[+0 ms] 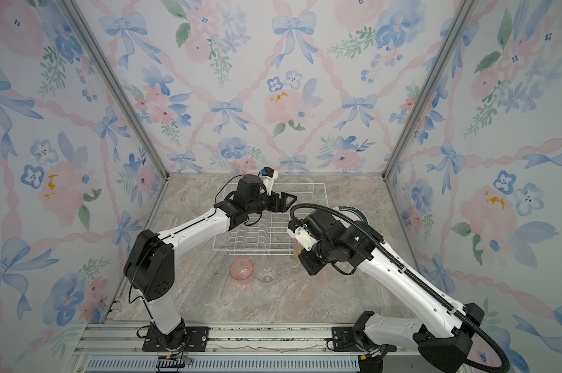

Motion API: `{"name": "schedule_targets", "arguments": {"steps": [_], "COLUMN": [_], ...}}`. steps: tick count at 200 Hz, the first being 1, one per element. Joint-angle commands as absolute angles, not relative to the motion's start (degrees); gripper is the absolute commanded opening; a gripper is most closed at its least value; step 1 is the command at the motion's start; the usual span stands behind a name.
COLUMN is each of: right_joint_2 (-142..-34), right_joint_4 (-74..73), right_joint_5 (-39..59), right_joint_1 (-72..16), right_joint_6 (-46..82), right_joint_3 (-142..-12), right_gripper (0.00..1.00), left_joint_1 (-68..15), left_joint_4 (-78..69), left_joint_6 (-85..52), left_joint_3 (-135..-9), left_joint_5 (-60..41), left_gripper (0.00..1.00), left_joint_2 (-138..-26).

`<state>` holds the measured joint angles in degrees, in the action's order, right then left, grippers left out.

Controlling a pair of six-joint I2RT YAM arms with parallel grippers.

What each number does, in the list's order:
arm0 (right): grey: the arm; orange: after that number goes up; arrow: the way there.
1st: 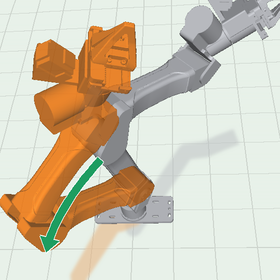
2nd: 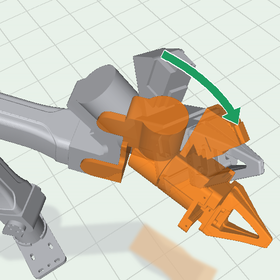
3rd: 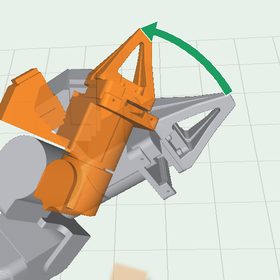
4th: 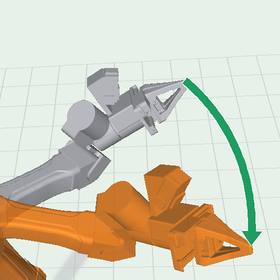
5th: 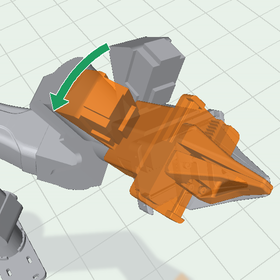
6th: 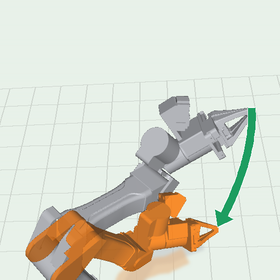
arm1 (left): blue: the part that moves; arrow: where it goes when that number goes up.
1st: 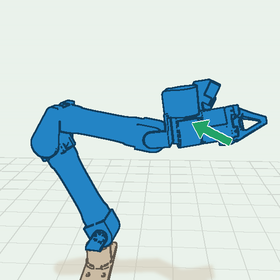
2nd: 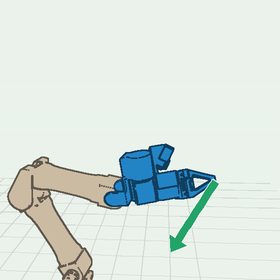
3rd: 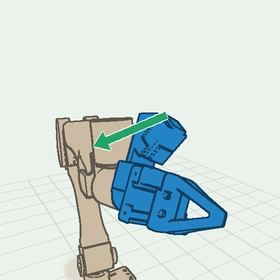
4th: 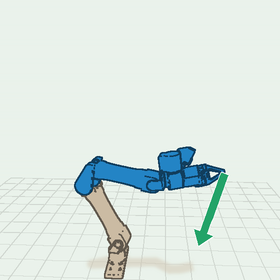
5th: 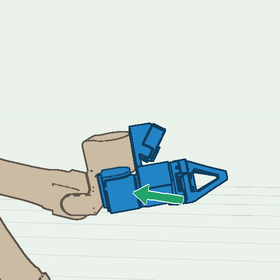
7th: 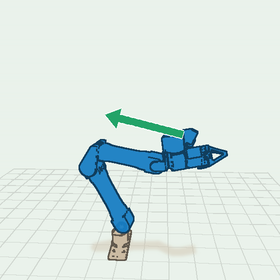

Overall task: Unload the mixed dishes from the dish rack
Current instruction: 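Carry the yellow glass with the right gripper down beside the clear glass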

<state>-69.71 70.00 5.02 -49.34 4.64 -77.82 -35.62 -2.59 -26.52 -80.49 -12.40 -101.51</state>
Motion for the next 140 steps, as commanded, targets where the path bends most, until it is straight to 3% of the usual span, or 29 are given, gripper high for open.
{"name": "schedule_targets", "arguments": {"steps": [1, 59, 140], "right_joint_2": [-71.78, -81.61, -94.21], "right_joint_4": [73.75, 67.09, 65.55], "right_joint_5": [3.33, 6.35, 4.35], "right_joint_1": [-54.29, -58.32, -57.45], "right_joint_6": [7.48, 7.87, 2.21], "right_joint_3": [-76.24, -70.34, -73.98], "right_gripper": [0.00, 0.00, 0.00], "left_joint_1": [-35.35, -35.07, -33.43], "left_joint_4": [0.85, 3.05, 3.25], "left_joint_6": [-22.96, -21.55, -21.53], "left_joint_3": [-77.97, -75.12, -72.71], "left_joint_5": [-7.66, -5.07, -5.96], "left_gripper": [0.89, 0.90, 0.90], "left_joint_2": [-98.09, -92.76, -89.32]}}
